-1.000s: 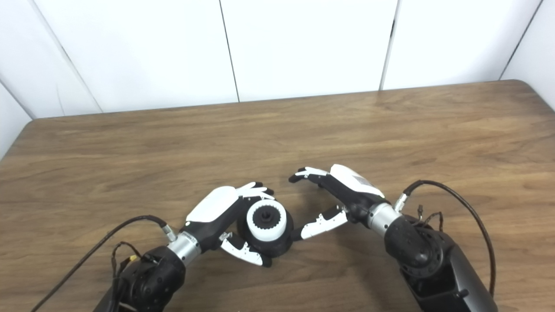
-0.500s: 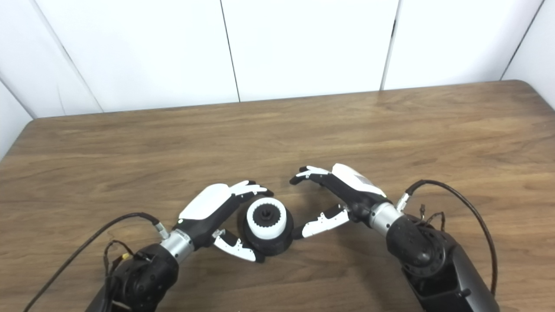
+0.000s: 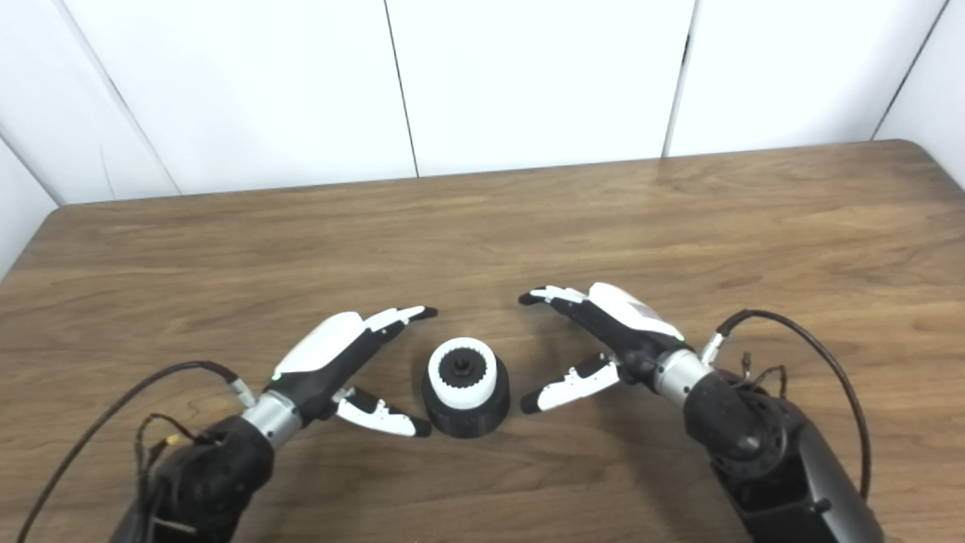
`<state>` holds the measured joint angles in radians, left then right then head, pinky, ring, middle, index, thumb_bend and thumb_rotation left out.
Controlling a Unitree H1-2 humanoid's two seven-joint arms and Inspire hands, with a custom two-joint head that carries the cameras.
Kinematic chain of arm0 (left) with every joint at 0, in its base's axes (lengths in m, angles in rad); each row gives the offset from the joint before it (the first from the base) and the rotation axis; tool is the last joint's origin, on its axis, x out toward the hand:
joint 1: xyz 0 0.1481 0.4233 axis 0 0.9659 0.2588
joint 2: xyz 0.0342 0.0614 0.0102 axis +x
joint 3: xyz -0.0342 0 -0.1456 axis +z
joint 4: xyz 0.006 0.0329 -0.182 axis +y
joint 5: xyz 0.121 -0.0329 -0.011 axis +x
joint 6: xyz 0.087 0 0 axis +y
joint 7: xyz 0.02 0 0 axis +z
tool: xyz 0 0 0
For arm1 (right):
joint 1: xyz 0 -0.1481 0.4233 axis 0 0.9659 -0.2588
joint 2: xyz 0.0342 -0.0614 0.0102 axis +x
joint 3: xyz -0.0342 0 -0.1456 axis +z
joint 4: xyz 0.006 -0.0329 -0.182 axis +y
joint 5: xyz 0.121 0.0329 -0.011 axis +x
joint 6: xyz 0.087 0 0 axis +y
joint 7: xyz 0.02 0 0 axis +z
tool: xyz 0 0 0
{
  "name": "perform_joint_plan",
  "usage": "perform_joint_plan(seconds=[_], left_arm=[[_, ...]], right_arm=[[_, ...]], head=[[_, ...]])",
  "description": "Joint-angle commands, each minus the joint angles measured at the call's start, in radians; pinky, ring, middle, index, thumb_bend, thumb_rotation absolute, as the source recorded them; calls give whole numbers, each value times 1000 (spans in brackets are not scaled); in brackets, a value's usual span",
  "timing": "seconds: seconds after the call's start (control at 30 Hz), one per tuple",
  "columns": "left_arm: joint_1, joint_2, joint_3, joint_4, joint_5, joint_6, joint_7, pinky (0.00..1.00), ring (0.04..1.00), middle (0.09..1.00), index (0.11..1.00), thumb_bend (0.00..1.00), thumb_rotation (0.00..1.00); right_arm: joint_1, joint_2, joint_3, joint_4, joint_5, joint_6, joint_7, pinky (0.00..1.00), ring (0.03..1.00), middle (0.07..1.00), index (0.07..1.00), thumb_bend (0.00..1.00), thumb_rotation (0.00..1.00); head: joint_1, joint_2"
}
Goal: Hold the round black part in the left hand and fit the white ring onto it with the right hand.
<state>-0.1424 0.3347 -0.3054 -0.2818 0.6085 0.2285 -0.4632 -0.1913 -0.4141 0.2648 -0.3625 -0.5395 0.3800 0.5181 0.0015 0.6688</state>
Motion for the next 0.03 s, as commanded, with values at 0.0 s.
perform_joint_plan(seconds=[0.0], left_arm=[[-9, 39, 27, -23, -11, 40, -24, 901, 982, 968, 961, 1000, 307]], right_arm=[[-38, -16, -20, -11, 10, 0, -6, 960, 996, 968, 940, 1000, 447]], head=[[3, -2]])
